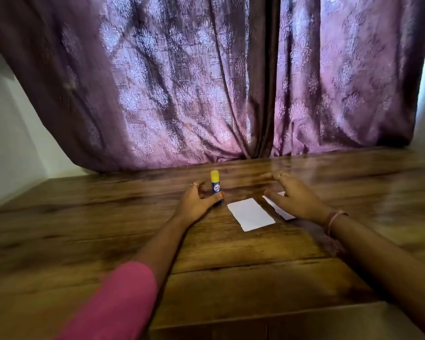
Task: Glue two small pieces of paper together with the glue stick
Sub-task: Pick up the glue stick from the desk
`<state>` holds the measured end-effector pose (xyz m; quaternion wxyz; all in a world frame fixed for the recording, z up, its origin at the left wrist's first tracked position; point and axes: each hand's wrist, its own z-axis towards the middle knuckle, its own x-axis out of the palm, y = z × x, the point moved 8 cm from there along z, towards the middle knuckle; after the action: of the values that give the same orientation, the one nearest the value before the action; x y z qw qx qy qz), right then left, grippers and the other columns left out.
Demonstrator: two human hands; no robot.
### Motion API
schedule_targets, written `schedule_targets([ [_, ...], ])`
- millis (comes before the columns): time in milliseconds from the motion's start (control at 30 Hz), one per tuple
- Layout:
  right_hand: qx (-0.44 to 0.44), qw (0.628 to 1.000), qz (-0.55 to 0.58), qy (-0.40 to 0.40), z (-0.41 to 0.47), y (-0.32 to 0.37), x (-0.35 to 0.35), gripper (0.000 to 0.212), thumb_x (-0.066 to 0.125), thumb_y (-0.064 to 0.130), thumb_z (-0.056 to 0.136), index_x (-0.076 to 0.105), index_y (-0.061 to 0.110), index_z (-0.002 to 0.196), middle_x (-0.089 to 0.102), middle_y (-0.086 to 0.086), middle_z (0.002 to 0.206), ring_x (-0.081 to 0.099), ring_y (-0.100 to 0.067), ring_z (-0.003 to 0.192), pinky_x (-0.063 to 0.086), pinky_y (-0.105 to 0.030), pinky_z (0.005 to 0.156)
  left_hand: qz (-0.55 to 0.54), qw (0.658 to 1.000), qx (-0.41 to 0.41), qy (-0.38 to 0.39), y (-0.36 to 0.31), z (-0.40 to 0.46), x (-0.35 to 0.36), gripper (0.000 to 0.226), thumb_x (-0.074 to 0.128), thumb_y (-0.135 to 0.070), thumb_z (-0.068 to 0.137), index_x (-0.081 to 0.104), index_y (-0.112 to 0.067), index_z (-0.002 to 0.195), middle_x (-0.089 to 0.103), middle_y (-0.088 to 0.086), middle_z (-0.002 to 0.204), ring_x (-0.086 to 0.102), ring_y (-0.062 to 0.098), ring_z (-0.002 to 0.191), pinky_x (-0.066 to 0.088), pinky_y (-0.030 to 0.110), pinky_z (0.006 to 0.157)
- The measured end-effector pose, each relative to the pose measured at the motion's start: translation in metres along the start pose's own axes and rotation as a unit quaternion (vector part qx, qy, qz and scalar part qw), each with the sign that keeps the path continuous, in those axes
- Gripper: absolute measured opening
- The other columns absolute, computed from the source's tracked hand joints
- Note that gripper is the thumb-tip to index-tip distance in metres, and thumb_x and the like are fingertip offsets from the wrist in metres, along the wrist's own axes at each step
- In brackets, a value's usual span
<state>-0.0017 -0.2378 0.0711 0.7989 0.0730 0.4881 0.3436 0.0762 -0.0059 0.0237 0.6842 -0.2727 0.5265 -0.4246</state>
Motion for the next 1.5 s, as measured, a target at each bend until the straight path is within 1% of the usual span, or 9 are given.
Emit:
schedule_targets([
  [167, 0.059, 0.988, 0.139, 0.024, 0.043, 0.015, 0.014, 0.032, 0.063, 0.019, 0.091, 0.058, 0.014, 0.122, 0.063, -0.004, 0.12, 0.06, -0.016, 0.11, 0.05, -0.029, 0.094, -0.032, 0.998, 0.039, 0.033, -0.008, -0.001, 0.007, 0.024, 0.075, -0.023, 0.08, 0.062, -0.02, 0.099, 0.066, -0.012, 0.089, 0.059, -0.016, 0.07, 0.042, 0.002, 0.061],
  [333, 0.066, 0.97, 0.233, -0.023, 0.057, 0.032, 0.026, 0.025, 0.062, 0.012, 0.091, 0.061, 0.01, 0.115, 0.064, 0.0, 0.104, 0.059, -0.01, 0.094, 0.048, -0.007, 0.073, -0.059, 0.996, 0.04, 0.048, -0.012, -0.004, 0.007, 0.017, 0.072, -0.018, 0.083, 0.066, -0.014, 0.099, 0.07, -0.002, 0.091, 0.061, -0.006, 0.073, 0.046, 0.005, 0.064],
  [533, 0.036, 0.976, 0.216, -0.002, 0.047, 0.042, 0.041, 0.032, 0.065, 0.016, 0.09, 0.06, 0.008, 0.12, 0.068, -0.006, 0.112, 0.065, -0.007, 0.09, 0.05, -0.01, 0.076, -0.172, 0.983, 0.051, 0.05, -0.019, -0.005, 0.004, 0.025, 0.072, -0.009, 0.081, 0.067, -0.002, 0.104, 0.071, 0.014, 0.095, 0.064, 0.01, 0.076, 0.052, 0.018, 0.066],
  [767, 0.037, 0.972, 0.228, -0.038, 0.046, 0.045, 0.034, 0.028, 0.071, 0.029, 0.084, 0.067, 0.008, 0.101, 0.07, -0.025, 0.095, 0.067, -0.039, 0.091, 0.053, -0.056, 0.083, -0.221, 0.965, 0.104, 0.094, -0.038, -0.012, 0.004, 0.033, 0.082, -0.032, 0.065, 0.073, -0.024, 0.096, 0.072, 0.014, 0.1, 0.064, 0.036, 0.099, 0.047, 0.061, 0.09],
  [1033, -0.015, 0.988, 0.148, -0.042, 0.045, 0.059, 0.017, 0.023, 0.076, 0.02, 0.079, 0.074, 0.012, 0.101, 0.076, -0.004, 0.09, 0.067, -0.006, 0.078, 0.052, -0.022, 0.073, -0.139, 0.975, 0.14, 0.106, -0.053, -0.017, -0.002, 0.024, 0.069, -0.004, 0.082, 0.069, -0.028, 0.084, 0.072, -0.008, 0.082, 0.064, 0.004, 0.079, 0.054, 0.029, 0.076],
  [1167, -0.058, 0.993, 0.099, -0.019, 0.044, 0.065, 0.011, 0.033, 0.076, 0.018, 0.079, 0.071, 0.012, 0.111, 0.073, -0.001, 0.096, 0.069, -0.013, 0.09, 0.051, -0.018, 0.081, -0.174, 0.969, 0.106, 0.137, -0.05, -0.02, 0.004, 0.021, 0.062, -0.002, 0.088, 0.069, -0.022, 0.088, 0.069, 0.008, 0.089, 0.058, 0.024, 0.083, 0.047, 0.062, 0.082],
  [1233, -0.075, 0.992, 0.102, -0.004, 0.043, 0.068, 0.01, 0.036, 0.075, 0.017, 0.079, 0.069, 0.014, 0.115, 0.073, 0.0, 0.099, 0.067, -0.006, 0.091, 0.047, -0.01, 0.08, -0.159, 0.968, 0.122, 0.153, -0.052, -0.022, 0.006, 0.023, 0.06, -0.003, 0.089, 0.069, -0.024, 0.089, 0.071, -0.002, 0.086, 0.061, 0.016, 0.082, 0.051, 0.055, 0.082],
  [1400, -0.08, 0.988, 0.128, 0.027, 0.042, 0.069, 0.013, 0.045, 0.074, 0.01, 0.08, 0.064, 0.015, 0.123, 0.07, 0.002, 0.113, 0.066, -0.003, 0.102, 0.048, -0.012, 0.089, -0.138, 0.963, 0.153, 0.173, -0.057, -0.025, 0.004, 0.026, 0.057, -0.005, 0.091, 0.069, -0.028, 0.095, 0.071, -0.002, 0.094, 0.062, 0.012, 0.089, 0.052, 0.037, 0.083],
  [1500, -0.042, 0.988, 0.145, 0.036, 0.043, 0.064, 0.016, 0.053, 0.075, 0.022, 0.08, 0.058, 0.019, 0.13, 0.073, 0.0, 0.108, 0.069, -0.015, 0.099, 0.054, -0.03, 0.09, -0.148, 0.963, 0.157, 0.163, -0.055, -0.026, 0.0, 0.023, 0.058, -0.005, 0.09, 0.069, -0.024, 0.094, 0.07, 0.0, 0.092, 0.061, 0.011, 0.084, 0.05, 0.029, 0.075],
])
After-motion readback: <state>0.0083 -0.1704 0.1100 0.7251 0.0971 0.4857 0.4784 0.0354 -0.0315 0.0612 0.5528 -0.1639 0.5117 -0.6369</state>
